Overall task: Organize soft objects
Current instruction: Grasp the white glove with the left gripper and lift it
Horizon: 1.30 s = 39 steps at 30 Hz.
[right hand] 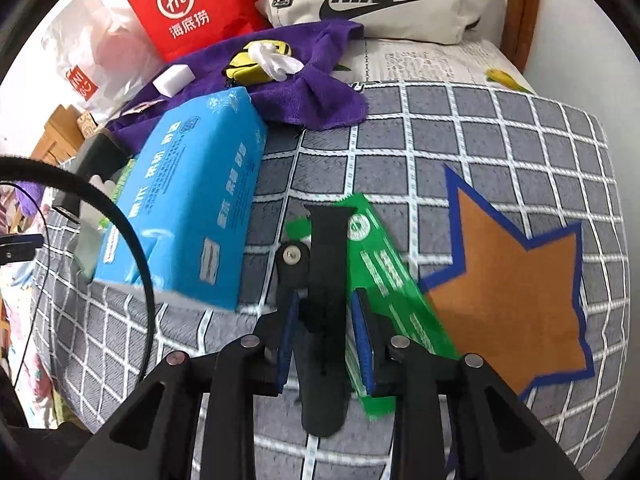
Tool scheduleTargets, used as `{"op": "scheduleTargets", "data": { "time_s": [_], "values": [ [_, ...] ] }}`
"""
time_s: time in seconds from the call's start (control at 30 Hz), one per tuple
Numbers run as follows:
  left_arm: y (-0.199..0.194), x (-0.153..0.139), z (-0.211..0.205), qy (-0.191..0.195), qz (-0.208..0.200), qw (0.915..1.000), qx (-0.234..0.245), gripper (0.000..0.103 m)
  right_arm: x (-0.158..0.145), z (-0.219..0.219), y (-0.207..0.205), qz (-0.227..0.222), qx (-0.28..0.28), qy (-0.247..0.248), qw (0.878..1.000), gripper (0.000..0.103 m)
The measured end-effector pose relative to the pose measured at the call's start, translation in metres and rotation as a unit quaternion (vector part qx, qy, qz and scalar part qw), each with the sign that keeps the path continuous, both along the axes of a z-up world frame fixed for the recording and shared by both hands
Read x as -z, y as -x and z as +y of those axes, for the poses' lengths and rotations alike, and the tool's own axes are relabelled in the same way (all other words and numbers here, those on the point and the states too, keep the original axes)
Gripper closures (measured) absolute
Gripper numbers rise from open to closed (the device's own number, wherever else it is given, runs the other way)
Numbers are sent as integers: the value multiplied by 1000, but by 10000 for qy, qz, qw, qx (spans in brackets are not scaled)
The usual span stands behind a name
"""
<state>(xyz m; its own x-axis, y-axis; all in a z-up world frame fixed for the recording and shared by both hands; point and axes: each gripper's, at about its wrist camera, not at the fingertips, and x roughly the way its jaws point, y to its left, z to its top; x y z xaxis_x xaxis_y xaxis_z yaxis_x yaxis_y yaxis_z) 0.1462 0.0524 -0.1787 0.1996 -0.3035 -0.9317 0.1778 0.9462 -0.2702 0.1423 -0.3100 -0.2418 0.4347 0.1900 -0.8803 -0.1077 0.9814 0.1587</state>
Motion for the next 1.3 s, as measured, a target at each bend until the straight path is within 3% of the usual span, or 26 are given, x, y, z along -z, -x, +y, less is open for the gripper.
{"op": "scheduleTargets", "data": {
  "time_s": [0.1, 0.4, 0.6, 0.77, 0.9, 1.3],
  "values": [
    [0, -1, 2, -9, 1, 10000, -28, 34, 4, 6, -2, 32, -155, 209, 9997, 79],
    [4, 6, -3, 27, 36, 10000, 69, 34, -22, -10, 18, -179, 109, -322, 9993, 82],
    [5, 10, -14, 76, 42, 9997, 240, 34, -3, -3, 17, 274, 121, -71, 9995, 82],
    [5, 10, -18, 47, 99, 9995, 302, 34, 3, 0, 16, 356, 164, -116, 9992, 75],
    [5, 12, -21, -40, 94, 9991, 410, 34, 2, -4, 20, 240, 235, -228, 9992, 82],
    [0, 11, -31, 219, -116, 9986, 467, 33, -33, -10, 36, -103, 238, -308, 9992, 82]
  ]
}}
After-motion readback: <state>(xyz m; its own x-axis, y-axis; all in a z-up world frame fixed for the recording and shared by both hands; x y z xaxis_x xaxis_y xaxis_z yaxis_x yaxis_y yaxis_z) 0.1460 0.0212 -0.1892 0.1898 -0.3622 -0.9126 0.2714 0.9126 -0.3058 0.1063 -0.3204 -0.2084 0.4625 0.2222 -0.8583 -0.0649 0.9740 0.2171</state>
